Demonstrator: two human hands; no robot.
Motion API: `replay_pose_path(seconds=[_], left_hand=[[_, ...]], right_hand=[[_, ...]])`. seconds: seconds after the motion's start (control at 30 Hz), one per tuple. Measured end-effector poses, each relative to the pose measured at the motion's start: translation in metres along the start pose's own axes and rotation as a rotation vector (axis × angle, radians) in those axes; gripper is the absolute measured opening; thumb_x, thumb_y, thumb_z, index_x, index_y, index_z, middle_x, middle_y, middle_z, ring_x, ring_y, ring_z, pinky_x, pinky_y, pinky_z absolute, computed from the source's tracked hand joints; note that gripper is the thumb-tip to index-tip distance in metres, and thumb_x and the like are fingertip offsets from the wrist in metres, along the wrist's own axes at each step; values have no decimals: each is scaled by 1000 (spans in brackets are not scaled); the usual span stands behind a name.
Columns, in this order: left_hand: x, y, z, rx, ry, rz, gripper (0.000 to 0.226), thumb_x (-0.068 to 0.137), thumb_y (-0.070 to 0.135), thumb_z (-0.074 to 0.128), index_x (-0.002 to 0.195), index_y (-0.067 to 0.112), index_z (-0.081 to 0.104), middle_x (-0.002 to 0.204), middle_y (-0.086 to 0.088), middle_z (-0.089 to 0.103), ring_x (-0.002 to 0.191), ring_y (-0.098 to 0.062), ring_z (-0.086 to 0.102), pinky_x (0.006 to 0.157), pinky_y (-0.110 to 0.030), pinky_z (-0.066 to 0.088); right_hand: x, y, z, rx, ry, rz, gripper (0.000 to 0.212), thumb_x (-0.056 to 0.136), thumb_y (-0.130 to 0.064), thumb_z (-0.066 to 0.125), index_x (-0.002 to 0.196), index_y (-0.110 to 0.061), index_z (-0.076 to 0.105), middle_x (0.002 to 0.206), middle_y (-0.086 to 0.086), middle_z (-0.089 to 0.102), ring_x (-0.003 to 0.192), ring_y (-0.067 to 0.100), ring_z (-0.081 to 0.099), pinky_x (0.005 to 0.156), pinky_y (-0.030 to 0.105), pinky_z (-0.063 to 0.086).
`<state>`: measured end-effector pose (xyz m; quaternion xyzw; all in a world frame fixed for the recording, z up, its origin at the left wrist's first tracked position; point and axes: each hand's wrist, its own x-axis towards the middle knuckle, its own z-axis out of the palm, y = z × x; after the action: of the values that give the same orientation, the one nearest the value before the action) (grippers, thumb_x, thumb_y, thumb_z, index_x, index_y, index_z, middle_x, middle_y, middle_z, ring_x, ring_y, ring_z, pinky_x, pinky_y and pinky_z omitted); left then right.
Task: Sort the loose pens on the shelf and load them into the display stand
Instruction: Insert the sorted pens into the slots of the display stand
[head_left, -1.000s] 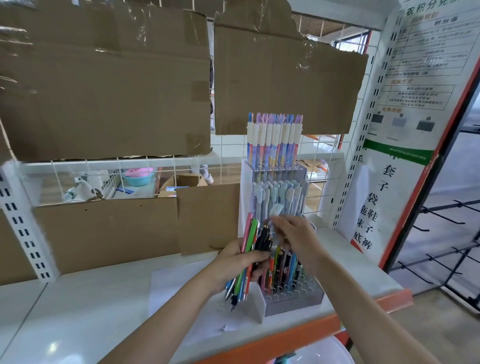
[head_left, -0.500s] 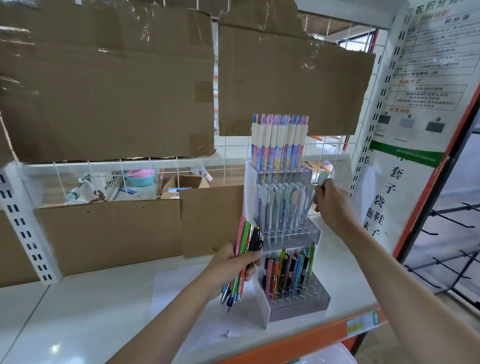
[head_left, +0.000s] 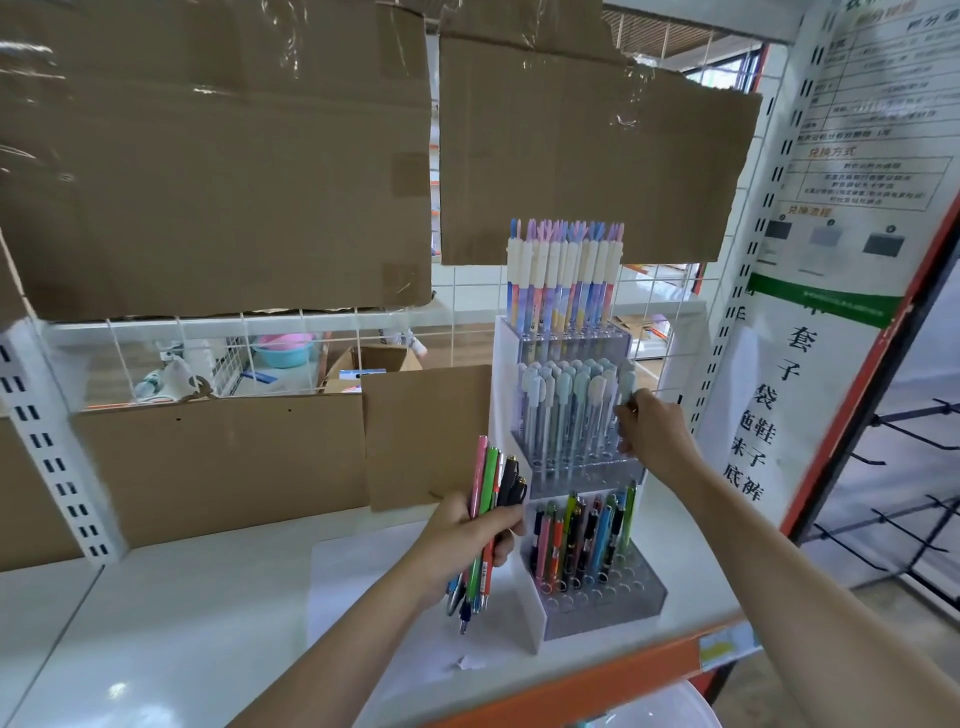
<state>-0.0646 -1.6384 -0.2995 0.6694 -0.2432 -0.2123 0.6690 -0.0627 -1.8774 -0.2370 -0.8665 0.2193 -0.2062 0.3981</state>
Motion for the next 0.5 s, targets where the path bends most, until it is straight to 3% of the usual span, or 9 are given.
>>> replay_pose_path(seconds=[0.1,0.17,0.23,0.33,0.5], left_hand=[[-3,0,2,19,-18,15,23,92,15,57,70,8,61,53,-6,51,50,-18,44,56,-25,40],[-4,0,4,24,-27,20,22,92,14,56,71,7,61,54,-6,53,51,-17,46,57,-23,41],[-4,-2,6,24,-25,18,18,91,11,57,75,6,61,57,-5,55,54,-16,49,60,-21,42],[-4,-5,14,-5,-31,14,7,88,3,57,82,4,60,60,-3,57,58,-15,52,60,-23,45],[-10,-15,23,-48,-53,28,16,86,-7,54,80,8,58,63,-4,57,58,-13,52,59,-24,44]], right_hand=[[-17,5,-3,-169,19,-96,17,98,-14,48,102,1,54,88,20,64,71,29,64,64,34,53],[-39,5,-2,-81,-33,-124,13,96,-11,50,102,-2,59,83,10,64,65,18,58,57,18,48],[-70,3,7,1,-244,-152,12,95,-14,53,93,-9,64,67,-1,58,55,9,49,51,13,40],[-106,3,27,127,-488,-167,18,94,-23,55,80,-21,65,54,-6,52,49,9,44,50,19,37],[-121,10,44,174,-359,-194,20,90,-20,62,71,-22,63,50,-10,56,45,-1,46,49,14,35]])
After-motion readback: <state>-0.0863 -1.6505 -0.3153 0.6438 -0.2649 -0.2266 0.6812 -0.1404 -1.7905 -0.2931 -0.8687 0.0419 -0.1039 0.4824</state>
